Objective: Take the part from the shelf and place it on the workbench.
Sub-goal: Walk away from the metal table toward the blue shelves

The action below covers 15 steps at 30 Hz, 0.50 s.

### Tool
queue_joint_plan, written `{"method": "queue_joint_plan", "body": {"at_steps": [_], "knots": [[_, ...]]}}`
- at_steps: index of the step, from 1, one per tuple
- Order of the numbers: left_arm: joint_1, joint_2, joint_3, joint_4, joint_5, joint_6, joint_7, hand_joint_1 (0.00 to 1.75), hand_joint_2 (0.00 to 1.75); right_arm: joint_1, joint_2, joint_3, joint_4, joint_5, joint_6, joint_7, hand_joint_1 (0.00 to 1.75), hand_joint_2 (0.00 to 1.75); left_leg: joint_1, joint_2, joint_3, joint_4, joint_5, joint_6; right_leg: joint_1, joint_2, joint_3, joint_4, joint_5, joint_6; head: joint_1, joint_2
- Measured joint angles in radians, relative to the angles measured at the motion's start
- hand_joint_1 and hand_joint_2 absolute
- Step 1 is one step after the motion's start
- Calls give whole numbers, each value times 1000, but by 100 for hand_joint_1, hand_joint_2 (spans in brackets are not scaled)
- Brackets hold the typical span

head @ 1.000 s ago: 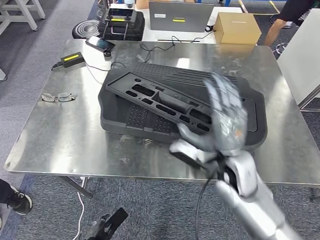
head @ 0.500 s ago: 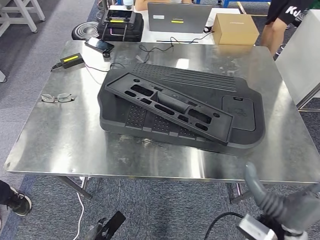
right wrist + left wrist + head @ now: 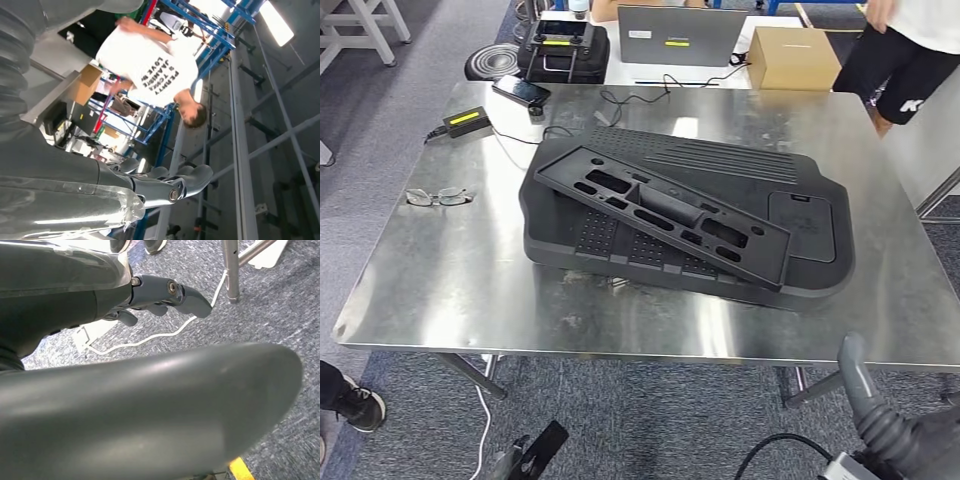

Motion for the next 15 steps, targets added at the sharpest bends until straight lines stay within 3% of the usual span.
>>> {"method": "queue_joint_plan", "body": {"at_steps": [2, 5, 6, 7, 8, 11, 13, 15], "knots": [[-1, 0, 2, 0, 0, 2, 3, 0, 0, 1, 2, 2, -4, -14, 0, -1, 0, 175, 7, 5, 5, -11, 8, 10, 0, 1, -11, 33, -29, 5, 1, 0], [-1, 0, 6, 0, 1, 4, 0, 0, 0, 13, 5, 9, -5, -49, 0, -2, 0, 175, 11, 9, 7, -16, 11, 14, -1, 1, -84, 203, -121, 13, 3, 0], [0, 0, 7, 0, 1, 5, -2, 0, 0, 21, 6, 10, -4, -67, 0, -2, 0, 175, 11, 9, 7, -16, 11, 14, -2, 1, -105, 251, -134, 16, 3, 0], [1, 0, 9, 0, 2, 6, -4, 0, 0, 31, 8, 10, -2, -89, 0, -2, 0, 175, 12, 9, 8, -16, 11, 14, -3, 1, -113, 269, -127, 17, 2, 0], [2, 0, 11, 0, 2, 7, -7, 0, 0, 38, 10, 10, 0, -110, 0, -2, 0, 175, 12, 9, 8, -15, 11, 13, -3, 0, -102, 246, -100, 17, 3, 0], [5, 0, 16, 0, 2, 13, -11, 0, 0, 52, 10, 8, 12, -161, 0, -2, 0, 175, 13, 8, 6, -13, 13, 1, -2, 1, -15, 58, -6, 11, 2, 0], [6, 0, 18, 0, 2, 17, -11, 0, 0, 59, 10, 6, 21, -180, 0, -2, 0, 175, 12, 8, 3, -14, 19, -14, 4, 5, 6, 5, 6, -1, 2, 0], [8, 0, 19, 0, 2, 19, -11, 0, 0, 65, 10, 3, 28, -190, 0, -2, 0, 175, 13, 8, 2, -17, 26, -30, 7, 6, -1, 1, 15, -16, 1, 0]]}}
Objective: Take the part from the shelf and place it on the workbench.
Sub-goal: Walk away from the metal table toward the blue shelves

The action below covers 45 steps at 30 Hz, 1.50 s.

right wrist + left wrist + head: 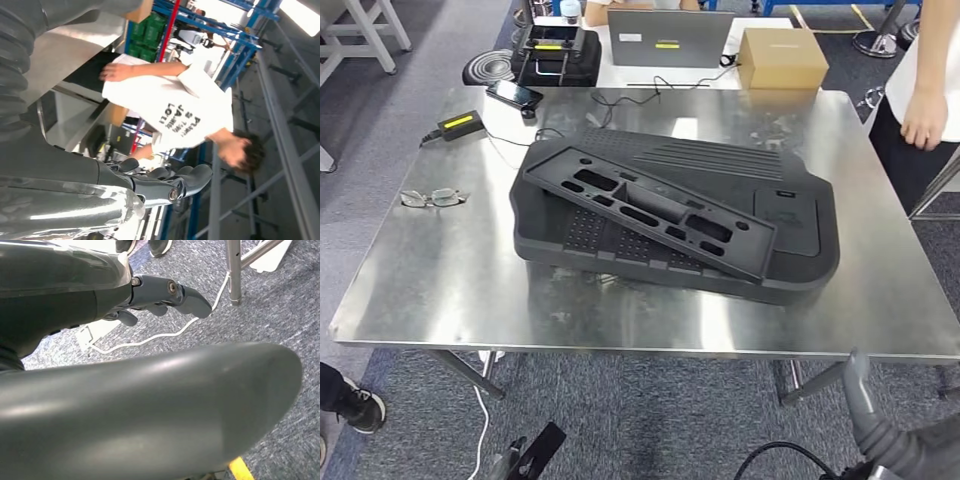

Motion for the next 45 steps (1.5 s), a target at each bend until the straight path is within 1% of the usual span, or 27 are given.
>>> {"method": "queue_joint_plan", "body": {"at_steps": [2, 3, 5, 7, 9, 12, 14, 16, 18, 20, 21, 22, 23, 24, 25, 27, 29, 31, 32, 34, 36, 37, 38, 39, 41, 43, 45], "knots": [[3, 0, 3, 0, 0, 1, -1, 0, 0, 2, 0, -3, 6, -8, 0, 0, 0, 175, 1, 0, -8, 16, -26, -10, -2, -4, -7, -7, 13, -18, -1, 0], [4, 0, 4, 0, 0, 2, -1, 0, 0, 4, 0, -4, 9, -11, 0, 0, 0, 175, 0, 0, -19, 49, -59, -12, -3, -7, -13, -11, 20, -27, -1, 0], [4, 0, 9, 0, 0, 2, -1, 0, 0, 7, 1, -6, 16, -17, 0, 0, 0, 175, 0, 0, -51, 165, -144, -14, 0, -11, -26, -10, 31, -37, -2, 0], [5, 0, 11, 0, 0, 2, -1, 0, 0, 9, 1, -8, 24, -21, 0, 0, 0, 175, 0, 0, -64, 254, -181, -15, 3, -14, -42, -7, 41, -39, -2, 0], [5, 0, 13, 0, 0, 2, -1, 0, 0, 11, 1, -11, 29, -26, 0, 0, 0, 175, 1, 0, -16, 210, -144, -13, 4, -14, -59, -1, 50, -35, -2, 0], [3, 0, 13, 0, 0, 3, -2, 0, 0, 14, 1, -14, 32, -30, 0, 0, 0, 175, 0, 0, 106, 17, -89, -6, 7, -13, -79, 12, 62, -23, -2, 0], [3, 0, 14, 0, 0, 3, -3, 0, 0, 17, 1, -14, 33, -31, 0, 0, 0, 175, -5, 0, 124, -26, -89, 0, 9, -12, -88, 15, 74, -11, -1, 0], [6, -1, 14, 0, 0, 3, -3, 0, 0, 22, 1, -14, 34, -34, 0, 0, 0, 175, -6, 2, 114, -27, -79, 14, 7, -11, -93, 17, 77, 2, 0, 0], [7, -1, 15, 0, 0, 4, -4, 0, 0, 29, 1, -15, 35, -36, 0, 0, 0, 175, -4, 6, 98, -29, -62, 31, 4, -9, -109, 62, 24, 12, 2, 0], [7, -2, 15, 0, 0, 6, -4, 0, 0, 33, 0, -15, 35, -39, 0, -1, 0, 175, -7, 10, 79, -28, -46, 42, 2, -9, -138, 176, -71, 19, 4, 0], [7, -2, 15, 0, 0, 7, -4, 0, 0, 35, 0, -16, 35, -40, 0, -1, 0, 175, -9, 12, 69, -28, -38, 44, 2, -9, -150, 238, -104, 20, 4, 0], [8, -2, 15, 0, 0, 8, -4, 0, 0, 39, 0, -16, 35, -42, 0, -1, 0, 175, -12, 13, 59, -27, -31, 46, 2, -9, -151, 278, -115, 20, 4, 0], [8, -2, 15, 0, 0, 9, -4, 0, 0, 42, 0, -16, 35, -43, 0, 0, 0, 175, -16, 14, 49, -26, -23, 47, 3, -9, -137, 287, -107, 17, 4, 0], [8, -2, 15, 0, 0, 10, -4, 0, 0, 44, -1, -17, 35, -44, 0, 0, 0, 175, -19, 14, 40, -25, -16, 48, 5, -9, -103, 253, -82, 11, 3, 0], [8, -2, 15, 0, 0, 10, -4, 0, 0, 46, -1, -17, 35, -44, 0, 0, 0, 175, -23, 13, 33, -25, -10, 49, 9, -8, -54, 186, -53, 1, 3, 0], [9, -6, 15, 0, 0, 11, -5, 0, 0, 49, -1, -18, 32, -46, 0, 0, 0, 175, -27, 13, 22, -24, 3, 45, 19, -8, 46, 27, -24, -25, 2, 0], [9, -9, 16, 0, 0, 11, -5, 0, 0, 56, -1, -18, 28, -47, 0, 0, 0, 175, -24, 13, 14, -25, 17, 35, 29, -7, 86, -51, -24, -39, 2, 0], [11, -12, 16, 0, 0, 12, -5, 0, 0, 62, -1, -18, 26, -47, 0, 0, 0, 175, -20, 12, 6, -25, 25, 24, 31, -9, 81, -65, -9, -41, 3, 0], [12, -13, 16, 0, 0, 12, -5, 0, 0, 64, -1, -18, 26, -47, 0, 0, 0, 175, -19, 10, -1, -16, 10, 19, 28, -12, 74, -71, 3, -45, 3, 0], [13, -13, 16, 0, 0, 12, -5, 0, 0, 66, -1, -18, 25, -47, 0, 0, 0, 175, -18, 7, -26, 53, -69, 10, 22, -18, 53, -76, 26, -50, 2, 0], [14, -12, 16, 0, 0, 13, -4, 0, 0, 71, -1, -18, 25, -47, 0, 1, 0, 175, -13, 7, -55, 177, -154, 2, 21, -20, 22, -67, 42, -51, 1, 0], [14, -12, 16, 0, -1, 13, -4, 0, 0, 73, -1, -18, 25, -47, 0, 1, 0, 175, -10, 7, -60, 227, -170, -2, 20, -21, 5, -60, 50, -49, 2, 0], [14, -12, 16, 0, -1, 13, -4, 0, 0, 75, -1, -19, 25, -47, 0, 1, 0, 175, -7, 7, -52, 251, -162, -6, 19, -22, -14, -51, 57, -46, 2, 0], [15, -12, 16, 0, -1, 13, -4, 0, 0, 76, -1, -19, 25, -47, 0, 1, 0, 175, -4, 7, -29, 241, -137, -10, 17, -22, -34, -40, 63, -42, 2, 0], [13, -12, 16, 0, -1, 13, -4, 0, 0, 79, -1, -19, 25, -47, 0, 2, 0, 175, 3, 7, 56, 132, -90, -19, 13, -21, -72, -13, 72, -32, 1, 0], [9, -13, 16, 0, -2, 14, -3, 0, 0, 81, -1, -19, 24, -47, 0, 3, 0, 175, 4, 4, 132, 11, -97, -16, 12, -20, -101, 12, 81, -20, 2, 0], [9, -13, 16, 0, -2, 14, -3, 0, 0, 82, -2, -20, 23, -47, 0, 4, 0, 175, -3, 2, 147, -29, -110, 1, 11, -19, -113, 21, 97, -7, 3, 0]]}}
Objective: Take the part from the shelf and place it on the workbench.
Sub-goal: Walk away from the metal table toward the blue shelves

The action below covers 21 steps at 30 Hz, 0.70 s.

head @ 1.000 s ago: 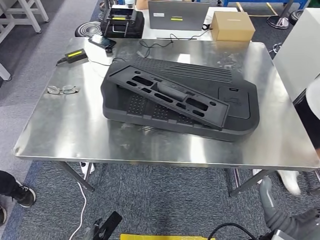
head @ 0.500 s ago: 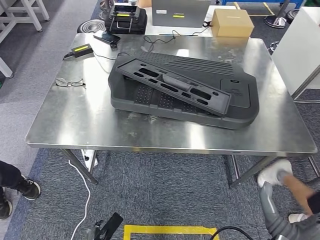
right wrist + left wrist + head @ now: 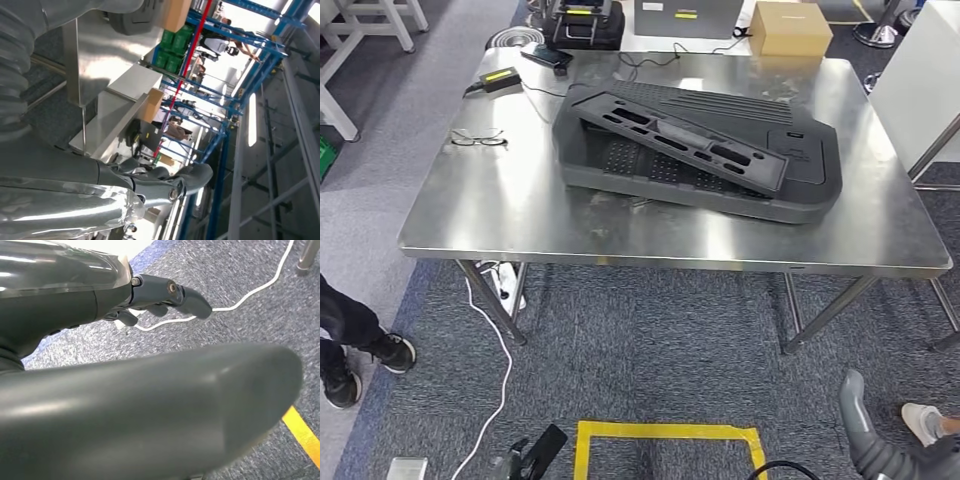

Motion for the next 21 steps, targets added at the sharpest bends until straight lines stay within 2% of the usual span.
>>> {"method": "queue_joint_plan", "body": {"at_steps": [1, 2, 3, 4, 6, 7, 8, 9, 10, 11, 12, 13, 14, 15, 17, 18, 19, 21], "knots": [[1, 0, 0, 0, 0, 0, 0, 0, 0, 2, 0, 0, 0, 0, 0, 0, 0, 175, -1, 1, -7, 2, 6, 9, -2, 0, -3, 0, 4, 6, 0, 0], [2, 0, 0, 0, 0, 0, 1, 0, 0, 4, 0, -1, 0, 0, 0, 1, 0, 175, -1, 3, -15, 3, 14, 20, -4, 1, -7, 5, -6, 12, 1, 0], [3, 0, 0, 0, 0, 0, 1, 0, 0, 6, -1, -1, 0, 0, 0, 1, 0, 175, -1, 6, -25, 2, 25, 30, -6, 1, -14, 24, -36, 18, 1, 0], [2, 0, 0, 0, 0, 0, 1, 0, 0, 8, -1, -1, 0, 0, 0, 2, 0, 175, -1, 8, -38, 2, 36, 38, -7, 1, -23, 61, -83, 22, 2, 0], [2, 0, 0, 0, 0, 0, 1, 0, 0, 10, -1, -2, 0, 0, 0, 4, 0, 175, -6, 11, -66, 3, 59, 47, -8, 1, -44, 178, -183, 27, 4, 0], [2, 0, 0, 0, 0, 0, 1, 0, 0, 10, -1, -2, 1, 0, 0, 6, 0, 175, -9, 12, -80, 4, 69, 49, -7, 1, -48, 233, -206, 27, 4, 0], [2, 0, 0, 0, 0, 0, 1, 0, 0, 10, -2, -2, 1, 0, 0, 7, 0, 175, -13, 13, -94, 6, 80, 50, -7, 2, -40, 265, -205, 24, 3, 0], [2, 0, 0, 0, 0, 0, 1, 0, 0, 10, -2, -2, 1, 0, 0, 7, 0, 175, -18, 14, -109, 7, 91, 52, -5, 2, -16, 262, -184, 18, 3, 0], [2, 0, 0, 0, 0, 0, 0, 0, 0, 10, -2, -2, 2, 0, 0, 8, 0, 175, -23, 13, -122, 7, 101, 53, -2, 3, 25, 222, -154, 9, 3, 0], [1, 0, 0, 0, 1, 0, 0, 0, 0, 8, -2, -1, 2, 0, 0, 8, 0, 175, -26, 13, -132, 7, 111, 54, 4, 6, 80, 153, -131, -6, 3, 0], [1, -1, 1, 0, 1, 0, 0, 0, 0, 6, -2, 0, 2, 1, 0, 9, 0, 175, -30, 12, -140, 7, 119, 53, 13, 8, 140, 67, -122, -22, 2, 0], [1, -2, 1, 0, 1, 0, 0, 0, 0, 2, -2, 1, 2, 2, 0, 9, 0, 175, -30, 12, -145, 7, 128, 51, 20, 10, 191, -10, -126, -33, 2, 0], [0, -2, 1, 0, 1, 0, -1, 0, 0, -1, -2, 2, 2, 3, 0, 10, 0, 175, -28, 12, -149, 7, 137, 46, 28, 12, 223, -65, -133, -38, 1, 0], [0, -3, 2, 0, 1, 0, -1, 0, 0, -4, -2, 2, 2, 4, 0, 10, 0, 175, -26, 12, -153, 6, 146, 40, 32, 12, 237, -95, -137, -39, 2, 0], [1, -3, 2, 0, 2, 0, -1, 0, 0, -7, -2, 2, 4, 5, 0, 11, 0, 175, -22, 11, -162, 7, 149, 28, 31, 9, 231, -112, -118, -39, 2, 0], [2, -2, 3, 0, 2, 0, -1, 0, 0, -9, -2, 3, 5, 5, 0, 12, 0, 175, -21, 10, -169, 19, 127, 23, 29, 7, 222, -116, -105, -43, 2, 0], [3, -2, 4, 0, 2, 0, -1, 0, 0, -11, -2, 4, 7, 6, 0, 15, 0, 175, -20, 9, -179, 49, 87, 18, 26, 4, 210, -118, -92, -46, 1, 0], [3, 0, 6, 0, 2, 0, -1, 0, 0, -17, -2, 6, 12, 8, 1, 21, 0, 175, -15, 8, -207, 167, -15, 7, 24, 0, 173, -108, -72, -48, 0, 0]]}}
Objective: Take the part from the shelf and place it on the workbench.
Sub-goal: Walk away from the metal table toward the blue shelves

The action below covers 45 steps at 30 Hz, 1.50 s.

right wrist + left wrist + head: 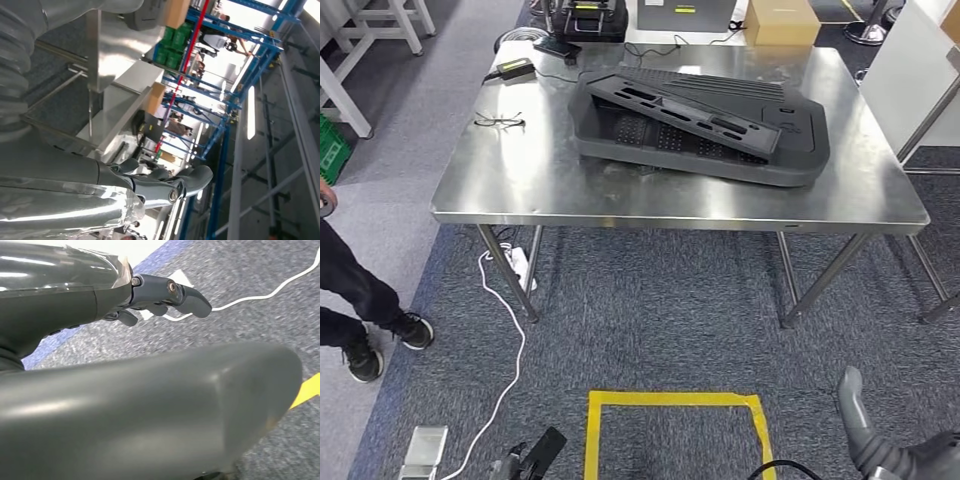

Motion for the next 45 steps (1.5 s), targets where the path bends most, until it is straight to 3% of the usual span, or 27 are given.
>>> {"method": "queue_joint_plan", "body": {"at_steps": [1, 2, 3, 5, 6, 8, 11, 13, 15, 16, 17, 19, 21, 23, 24, 26, 27, 29, 31, 32, 34, 36, 38, 40, 42, 43, 45], "knots": [[0, 1, 1, 0, 0, 0, 0, 0, 0, -2, 0, 1, 3, 1, 0, 3, 0, 175, 3, 0, -11, 66, -30, -5, -1, -1, -22, 9, 9, 1, 0, 0], [0, 2, 2, 0, 1, 0, 0, 0, 0, -5, 0, 1, 7, 2, 0, 5, 0, 175, 6, 0, -14, 114, -35, -10, -2, -3, -45, 19, 18, 3, 0, 0], [0, 3, 3, 0, 3, 0, 0, 0, 0, -7, 0, 2, 10, 3, 0, 6, 0, 175, 10, 0, -2, 131, -14, -14, -4, -4, -68, 31, 26, 7, 0, 0], [1, 5, 5, 0, 8, 0, -1, 0, 0, -8, 0, 2, 15, 3, 0, 9, 0, 175, 17, 0, 67, 65, 45, -24, -12, -4, -113, 61, 37, 16, 0, 0], [0, 6, 7, 0, 10, 0, -2, 0, 0, -8, 0, 2, 17, 2, 0, 11, 0, 175, 20, 0, 117, -5, 53, -30, -14, -4, -134, 79, 40, 22, -1, 0], [-1, 7, 8, 0, 13, 0, -6, 0, 0, -8, 0, 3, 18, -4, 0, 16, 0, 175, 21, -2, 189, -124, 27, -26, -15, -3, -164, 106, 49, 33, -1, 0], [3, 7, 9, 0, 15, -1, -10, 0, 0, -8, 0, 3, 19, -14, 0, 20, 0, 175, 16, -3, 193, -157, 19, 4, -18, -1, -181, 115, 66, 53, 0, 0], [5, 8, 10, 0, 15, -2, -11, 0, 0, -7, -1, 2, 19, -18, 0, 21, 0, 175, 17, 1, 175, -158, 39, 25, -23, 3, -193, 150, 13, 67, 1, 0], [4, 8, 11, 0, 15, -2, -12, 0, 0, -8, -2, 2, 21, -21, 0, 22, 0, 175, 16, 4, 148, -158, 62, 36, -26, 5, -213, 256, -91, 78, 3, 0], [4, 8, 11, 0, 15, -2, -12, 0, 0, -9, -3, 2, 22, -22, 0, 23, 0, 175, 14, 5, 134, -157, 73, 38, -27, 5, -222, 319, -128, 81, 3, 0], [4, 9, 12, 0, 15, -2, -12, 0, 0, -9, -4, 2, 25, -23, 0, 24, 0, 175, 12, 6, 119, -156, 84, 39, -28, 5, -222, 366, -140, 82, 4, 0], [4, 10, 15, 0, 15, -2, -12, 0, 0, -10, -6, 2, 29, -25, 0, 28, 0, 175, 6, 7, 92, -155, 105, 40, -27, 6, -175, 358, -102, 76, 4, 0], [3, 10, 16, 0, 16, -2, -12, 0, 0, -16, -7, 2, 31, -28, 0, 35, 0, 175, 2, 6, 71, -155, 125, 38, -21, 10, -68, 221, -54, 60, 3, 0], [2, 9, 18, 0, 16, -2, -13, 0, 0, -25, -9, 3, 33, -31, 0, 40, 0, 175, 0, 4, 58, -155, 143, 31, -13, 14, 28, 69, -52, 43, 3, 0], [2, 9, 18, 0, 16, -2, -13, 0, 0, -28, -10, 3, 33, -34, 0, 41, 0, 175, 1, 4, 52, -156, 153, 25, -8, 16, 48, 28, -58, 37, 2, 0], [2, 9, 19, 0, 16, -2, -13, 0, 0, -31, -14, 4, 35, -44, 0, 47, 0, 175, 6, 4, 41, -161, 167, 11, -6, 13, 45, 3, -45, 29, 3, 0], [3, 9, 19, 0, 16, -2, -13, 0, 0, -33, -16, 5, 35, -49, 0, 51, 0, 175, 7, 3, 35, -157, 155, 6, -7, 10, 37, 0, -32, 23, 2, 0], [5, 9, 19, 0, 16, -3, -13, 0, 0, -37, -20, 8, 37, -55, 0, 57, 0, 175, 8, 1, 16, -96, 80, -2, -11, 4, 15, -1, -9, 9, 1, 0], [5, 9, 19, 0, 16, -3, -13, 0, 0, -39, -24, 12, 39, -61, 0, 60, 0, 175, 8, 1, -11, 33, -11, -9, -9, 0, -18, 15, 3, 2, 0, 0], [5, 10, 19, 0, 16, -3, -13, 0, 0, -40, -27, 14, 41, -64, 0, 61, 0, 175, 9, 1, -18, 92, -32, -12, -9, -2, -36, 27, 8, 2, 0, 0], [5, 10, 19, 0, 16, -3, -13, 0, 0, -41, -33, 18, 43, -70, 0, 67, 0, 175, 10, 1, 6, 123, -8, -15, -10, -3, -74, 53, 15, 4, 0, 0], [3, 10, 20, 0, 15, -3, -13, 0, 0, -43, -39, 23, 43, -79, 0, 75, 0, 175, 12, 1, 83, 26, 38, -14, -12, -3, -110, 82, 19, 9, 0, 0], [1, 10, 20, 0, 15, -2, -13, 0, 0, -45, -45, 27, 43, -88, 0, 80, 0, 87, 10, 1, 153, -93, 40, -6, -10, -3, -138, 108, 25, 17, 0, 0], [1, 10, 20, 0, 15, -3, -14, 0, 0, -46, -52, 30, 43, -97, 0, 84, 0, 0, 5, 0, 170, -138, 32, 6, -9, -4, -155, 118, 41, 28, 0, 0], [2, 9, 20, 0, 15, -3, -14, 0, 0, -47, -60, 30, 43, -107, 0, 89, 0, 0, 10, 1, 160, -143, 43, 17, -11, -1, -167, 124, 39, 41, 0, 0], [2, 9, 21, 0, 15, -3, -14, 0, 0, -48, -65, 30, 43, -112, 0, 91, 0, 0, 13, 1, 153, -146, 51, 24, -13, 2, -173, 141, 15, 48, 1, 0], [-1, 9, 21, 1, 15, -4, -15, 0, 0, -50, -75, 30, 43, -122, 0, 94, 0, 0, 16, 4, 135, -147, 67, 36, -20, 6, -194, 228, -75, 64, 2, 0]]}}
